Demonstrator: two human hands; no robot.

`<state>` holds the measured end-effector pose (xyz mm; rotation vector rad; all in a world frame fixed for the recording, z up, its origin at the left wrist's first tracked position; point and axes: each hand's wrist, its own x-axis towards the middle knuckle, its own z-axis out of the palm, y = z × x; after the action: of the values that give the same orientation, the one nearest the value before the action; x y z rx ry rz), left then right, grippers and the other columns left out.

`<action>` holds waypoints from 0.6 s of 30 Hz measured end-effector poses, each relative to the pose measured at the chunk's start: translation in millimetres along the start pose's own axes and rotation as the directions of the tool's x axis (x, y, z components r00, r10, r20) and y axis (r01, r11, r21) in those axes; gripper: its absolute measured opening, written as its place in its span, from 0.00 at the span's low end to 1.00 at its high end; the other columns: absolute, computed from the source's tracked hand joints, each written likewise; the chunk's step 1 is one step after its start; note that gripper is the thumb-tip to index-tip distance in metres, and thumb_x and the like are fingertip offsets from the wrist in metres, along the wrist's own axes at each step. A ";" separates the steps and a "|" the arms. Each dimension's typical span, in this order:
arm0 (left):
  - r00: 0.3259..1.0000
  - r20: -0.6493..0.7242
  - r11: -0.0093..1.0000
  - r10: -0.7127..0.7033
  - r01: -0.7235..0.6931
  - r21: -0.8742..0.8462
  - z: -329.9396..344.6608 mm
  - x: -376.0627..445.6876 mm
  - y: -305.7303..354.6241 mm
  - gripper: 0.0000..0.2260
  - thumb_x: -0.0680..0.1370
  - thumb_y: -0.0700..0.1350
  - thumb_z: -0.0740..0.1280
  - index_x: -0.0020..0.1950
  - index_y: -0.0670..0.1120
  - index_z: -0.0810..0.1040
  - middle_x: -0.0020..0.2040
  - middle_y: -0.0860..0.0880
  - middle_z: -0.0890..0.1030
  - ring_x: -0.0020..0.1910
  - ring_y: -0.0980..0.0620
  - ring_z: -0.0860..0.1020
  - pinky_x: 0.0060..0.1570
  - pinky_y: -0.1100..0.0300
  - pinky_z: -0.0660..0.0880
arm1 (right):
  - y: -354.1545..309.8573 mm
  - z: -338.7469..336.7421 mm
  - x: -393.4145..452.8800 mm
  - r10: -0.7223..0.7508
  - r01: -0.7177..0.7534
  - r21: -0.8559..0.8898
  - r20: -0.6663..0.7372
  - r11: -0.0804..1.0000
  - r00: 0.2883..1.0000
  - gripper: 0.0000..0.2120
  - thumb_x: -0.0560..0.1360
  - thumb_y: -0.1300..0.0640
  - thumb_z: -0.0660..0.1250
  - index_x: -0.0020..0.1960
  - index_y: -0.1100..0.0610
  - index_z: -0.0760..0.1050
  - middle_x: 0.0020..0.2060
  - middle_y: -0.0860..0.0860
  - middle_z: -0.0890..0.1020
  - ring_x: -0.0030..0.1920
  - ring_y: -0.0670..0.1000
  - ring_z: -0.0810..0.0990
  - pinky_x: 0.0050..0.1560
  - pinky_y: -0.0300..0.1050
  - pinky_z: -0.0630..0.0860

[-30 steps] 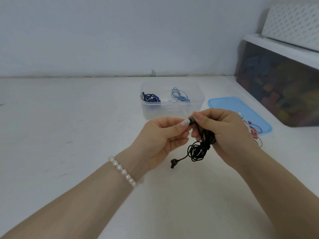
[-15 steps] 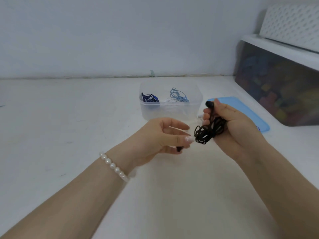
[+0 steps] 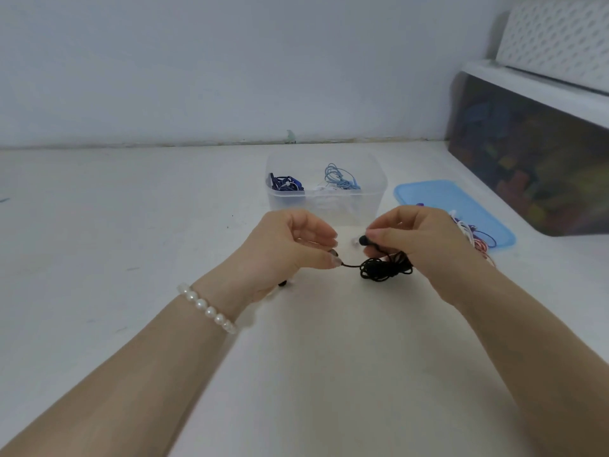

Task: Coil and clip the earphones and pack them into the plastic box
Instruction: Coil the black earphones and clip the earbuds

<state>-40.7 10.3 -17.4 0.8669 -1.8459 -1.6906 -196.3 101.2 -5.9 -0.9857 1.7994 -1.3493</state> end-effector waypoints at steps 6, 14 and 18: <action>1.000 -0.010 1.000 -0.012 0.012 -0.005 5.1 -0.7 -0.7 0.09 0.68 0.31 0.72 0.42 0.42 0.77 0.37 0.46 0.81 0.33 0.55 0.80 0.37 0.62 0.79 | 6.2 0.4 0.2 -0.105 0.091 -0.425 -0.010 0.901 0.994 0.06 0.70 0.56 0.71 0.35 0.49 0.82 0.31 0.43 0.83 0.36 0.45 0.79 0.42 0.43 0.76; 0.999 -0.033 0.998 0.007 -0.009 -0.068 6.4 -1.7 0.0 0.12 0.64 0.27 0.72 0.39 0.41 0.76 0.38 0.43 0.81 0.32 0.52 0.81 0.37 0.61 0.80 | 2.7 -2.7 -2.6 -0.363 0.331 -0.587 0.067 0.739 0.929 0.06 0.73 0.54 0.67 0.47 0.49 0.83 0.42 0.40 0.78 0.45 0.41 0.74 0.43 0.28 0.65; 0.999 -0.036 0.986 -0.013 0.007 -0.168 5.3 -1.1 0.6 0.11 0.65 0.27 0.71 0.40 0.39 0.74 0.36 0.42 0.82 0.32 0.52 0.81 0.37 0.62 0.79 | -1.3 1.3 -10.0 -0.437 0.477 -0.428 0.196 0.767 0.878 0.08 0.69 0.55 0.72 0.47 0.46 0.82 0.43 0.40 0.81 0.48 0.39 0.77 0.49 0.28 0.68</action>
<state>-43.9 14.8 -17.4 0.8331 -1.6500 -1.7946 -190.1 109.1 -4.3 -1.8181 1.9349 -1.1239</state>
